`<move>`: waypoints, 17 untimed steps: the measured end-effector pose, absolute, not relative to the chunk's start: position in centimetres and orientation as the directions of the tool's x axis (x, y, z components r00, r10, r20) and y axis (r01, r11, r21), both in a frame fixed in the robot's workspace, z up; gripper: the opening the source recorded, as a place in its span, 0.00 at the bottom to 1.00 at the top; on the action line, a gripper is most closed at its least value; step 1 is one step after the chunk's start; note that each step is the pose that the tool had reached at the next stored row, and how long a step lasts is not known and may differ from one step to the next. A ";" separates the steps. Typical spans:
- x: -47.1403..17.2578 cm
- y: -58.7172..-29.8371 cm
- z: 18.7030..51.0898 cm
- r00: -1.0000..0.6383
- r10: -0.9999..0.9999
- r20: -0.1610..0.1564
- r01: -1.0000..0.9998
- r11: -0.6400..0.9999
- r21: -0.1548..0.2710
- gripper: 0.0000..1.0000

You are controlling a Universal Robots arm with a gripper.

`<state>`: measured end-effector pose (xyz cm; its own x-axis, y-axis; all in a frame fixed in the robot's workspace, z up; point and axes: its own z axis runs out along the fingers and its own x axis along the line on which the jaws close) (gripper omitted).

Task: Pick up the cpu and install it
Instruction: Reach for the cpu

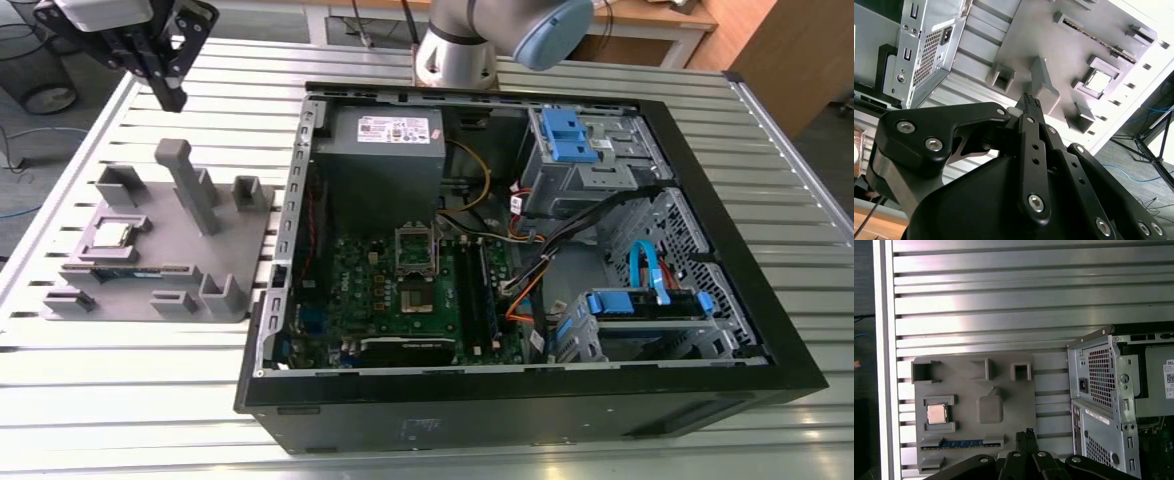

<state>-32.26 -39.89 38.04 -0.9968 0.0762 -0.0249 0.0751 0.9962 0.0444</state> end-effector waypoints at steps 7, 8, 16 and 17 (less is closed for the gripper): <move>-33.3 -39.9 38.0 -0.997 0.076 -0.025 0.075 0.996 0.044 0.11; -33.4 -39.9 38.0 -0.997 0.076 -0.025 0.075 0.996 0.044 0.11; -34.6 -39.9 38.0 -0.997 0.076 -0.025 0.075 0.996 0.044 0.11; -34.8 -39.9 38.0 -0.997 0.076 -0.025 0.075 0.996 0.044 0.11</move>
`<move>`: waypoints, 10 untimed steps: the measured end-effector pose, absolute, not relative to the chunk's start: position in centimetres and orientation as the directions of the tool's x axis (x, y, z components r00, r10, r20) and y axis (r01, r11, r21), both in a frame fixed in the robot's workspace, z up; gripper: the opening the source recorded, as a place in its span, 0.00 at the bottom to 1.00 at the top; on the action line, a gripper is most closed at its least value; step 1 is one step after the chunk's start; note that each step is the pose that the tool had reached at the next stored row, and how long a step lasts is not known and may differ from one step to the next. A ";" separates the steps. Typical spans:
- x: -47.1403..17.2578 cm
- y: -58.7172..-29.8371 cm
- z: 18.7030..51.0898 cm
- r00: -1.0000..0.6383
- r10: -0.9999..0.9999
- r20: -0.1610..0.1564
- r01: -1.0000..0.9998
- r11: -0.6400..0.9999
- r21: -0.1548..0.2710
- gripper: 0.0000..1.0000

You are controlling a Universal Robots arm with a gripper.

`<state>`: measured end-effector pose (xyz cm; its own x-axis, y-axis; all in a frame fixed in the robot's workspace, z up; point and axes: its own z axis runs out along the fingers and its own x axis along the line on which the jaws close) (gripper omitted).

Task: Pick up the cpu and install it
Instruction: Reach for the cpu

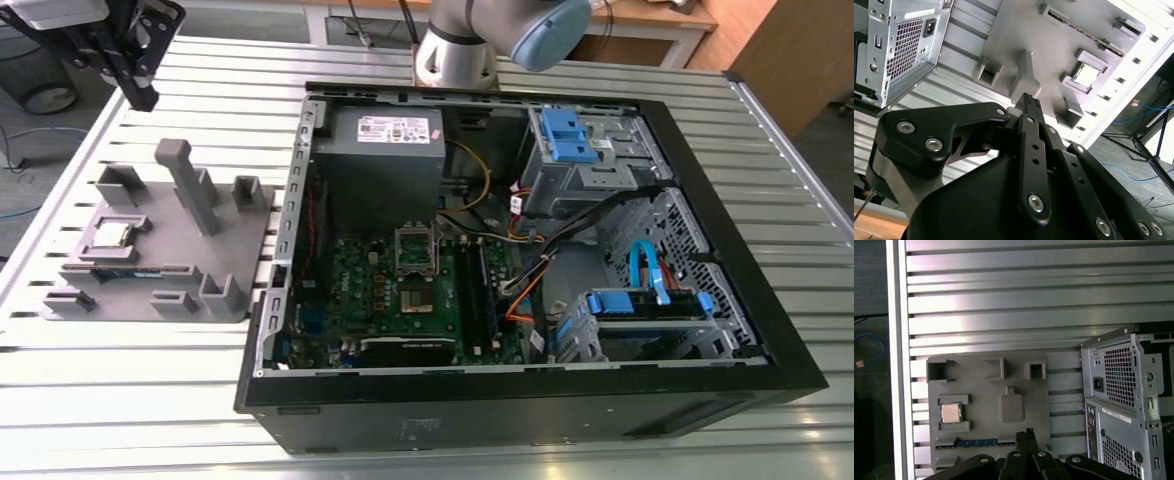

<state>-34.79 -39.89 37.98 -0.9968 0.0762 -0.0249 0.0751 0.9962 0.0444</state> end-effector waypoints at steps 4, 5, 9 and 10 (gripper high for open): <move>-35.3 -39.9 38.0 -0.997 0.076 -0.025 0.075 0.996 0.044 0.11; -35.4 -39.9 38.0 -0.997 0.076 -0.025 0.075 0.996 0.044 0.11; -35.5 -39.9 38.0 -0.997 0.076 -0.025 0.075 0.996 0.044 0.11; -35.5 -39.9 38.0 -0.997 0.076 -0.025 0.075 0.996 0.044 0.11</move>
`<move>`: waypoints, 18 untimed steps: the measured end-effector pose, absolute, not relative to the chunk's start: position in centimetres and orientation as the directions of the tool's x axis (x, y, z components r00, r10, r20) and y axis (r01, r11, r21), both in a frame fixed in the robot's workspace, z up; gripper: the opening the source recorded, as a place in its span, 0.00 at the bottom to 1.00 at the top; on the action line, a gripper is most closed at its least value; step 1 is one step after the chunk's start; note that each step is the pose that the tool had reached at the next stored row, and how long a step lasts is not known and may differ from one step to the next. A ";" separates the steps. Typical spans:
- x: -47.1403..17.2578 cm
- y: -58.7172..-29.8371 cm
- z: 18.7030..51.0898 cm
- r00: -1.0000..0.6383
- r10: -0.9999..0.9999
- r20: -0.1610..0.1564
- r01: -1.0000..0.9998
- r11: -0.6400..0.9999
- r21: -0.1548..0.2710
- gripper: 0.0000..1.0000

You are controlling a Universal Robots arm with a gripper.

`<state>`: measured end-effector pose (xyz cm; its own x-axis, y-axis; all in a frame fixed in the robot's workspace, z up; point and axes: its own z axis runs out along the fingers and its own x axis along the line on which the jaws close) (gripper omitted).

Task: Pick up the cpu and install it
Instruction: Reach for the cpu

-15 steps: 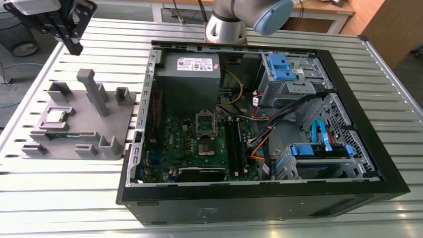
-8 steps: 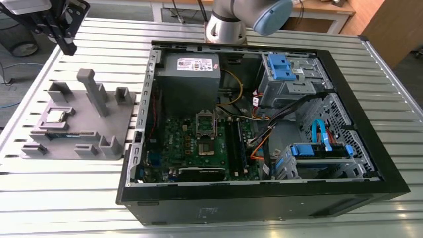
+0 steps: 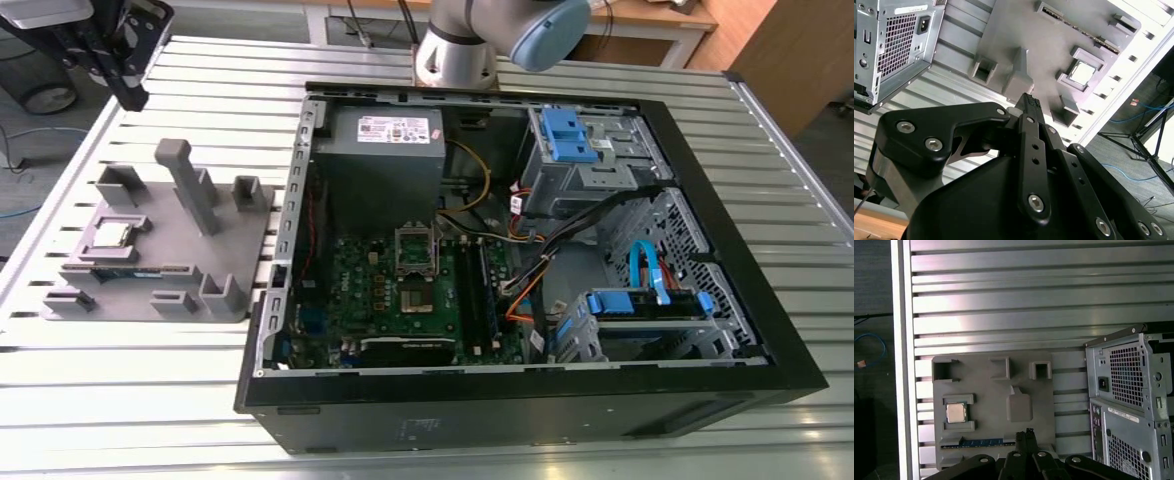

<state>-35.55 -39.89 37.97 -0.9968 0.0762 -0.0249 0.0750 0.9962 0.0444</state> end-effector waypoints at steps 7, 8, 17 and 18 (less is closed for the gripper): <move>-36.1 -39.9 37.8 -0.997 0.076 -0.025 0.075 0.996 0.044 0.11; -36.2 -40.0 37.7 -0.997 0.076 -0.025 0.075 0.996 0.044 0.11; -37.3 -40.0 37.2 -0.997 0.076 -0.025 0.075 0.996 0.044 0.11; -37.4 -40.0 37.1 -0.997 0.076 -0.025 0.075 0.996 0.044 0.11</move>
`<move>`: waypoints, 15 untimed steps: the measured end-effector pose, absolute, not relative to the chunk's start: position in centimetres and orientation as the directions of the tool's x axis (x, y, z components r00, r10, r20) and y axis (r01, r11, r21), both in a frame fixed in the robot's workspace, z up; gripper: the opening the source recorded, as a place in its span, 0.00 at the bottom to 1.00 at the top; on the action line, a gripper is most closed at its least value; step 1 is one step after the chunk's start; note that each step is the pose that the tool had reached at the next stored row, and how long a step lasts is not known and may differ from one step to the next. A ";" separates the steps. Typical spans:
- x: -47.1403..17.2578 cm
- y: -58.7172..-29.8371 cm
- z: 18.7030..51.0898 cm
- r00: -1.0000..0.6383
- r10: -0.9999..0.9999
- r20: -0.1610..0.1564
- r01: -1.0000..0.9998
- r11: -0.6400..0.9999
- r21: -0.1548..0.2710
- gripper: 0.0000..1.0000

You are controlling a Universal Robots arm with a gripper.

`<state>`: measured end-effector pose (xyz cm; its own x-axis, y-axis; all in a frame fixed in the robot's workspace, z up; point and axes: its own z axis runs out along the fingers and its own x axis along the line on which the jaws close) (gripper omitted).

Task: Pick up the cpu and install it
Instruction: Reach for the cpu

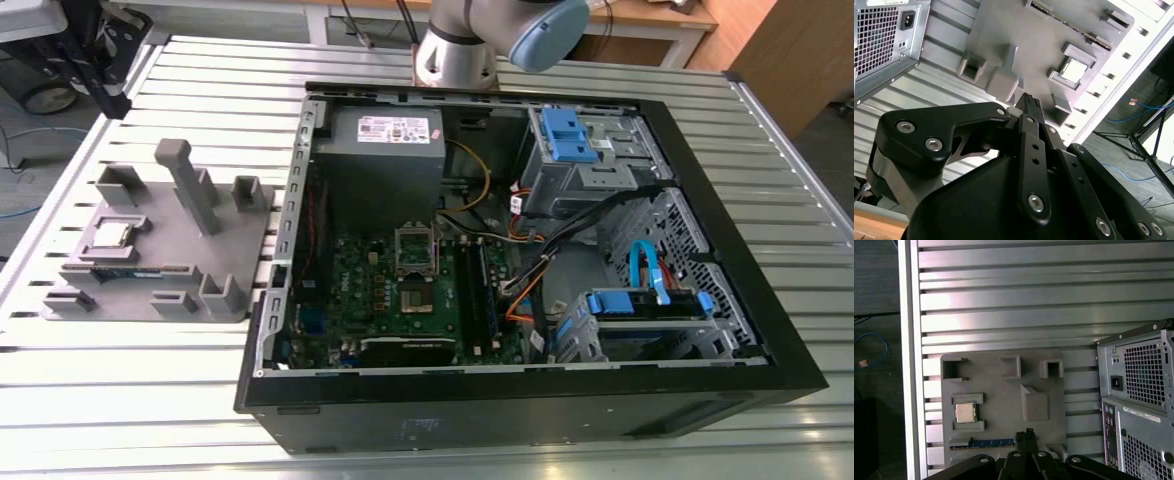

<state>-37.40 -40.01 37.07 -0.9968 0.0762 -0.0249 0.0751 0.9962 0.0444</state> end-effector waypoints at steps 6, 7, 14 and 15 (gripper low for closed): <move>-38.0 -40.0 36.4 -0.997 0.076 -0.025 0.075 0.996 0.044 0.11; -38.1 -40.0 36.3 -0.997 0.076 -0.025 0.075 0.996 0.044 0.11; -38.7 -40.0 35.6 -0.997 0.076 -0.025 0.075 0.996 0.044 0.11; -38.8 -40.1 35.5 -0.997 0.076 -0.025 0.075 0.996 0.044 0.11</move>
<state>-38.81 -40.05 35.45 -0.9968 0.0762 -0.0250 0.0751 0.9962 0.0444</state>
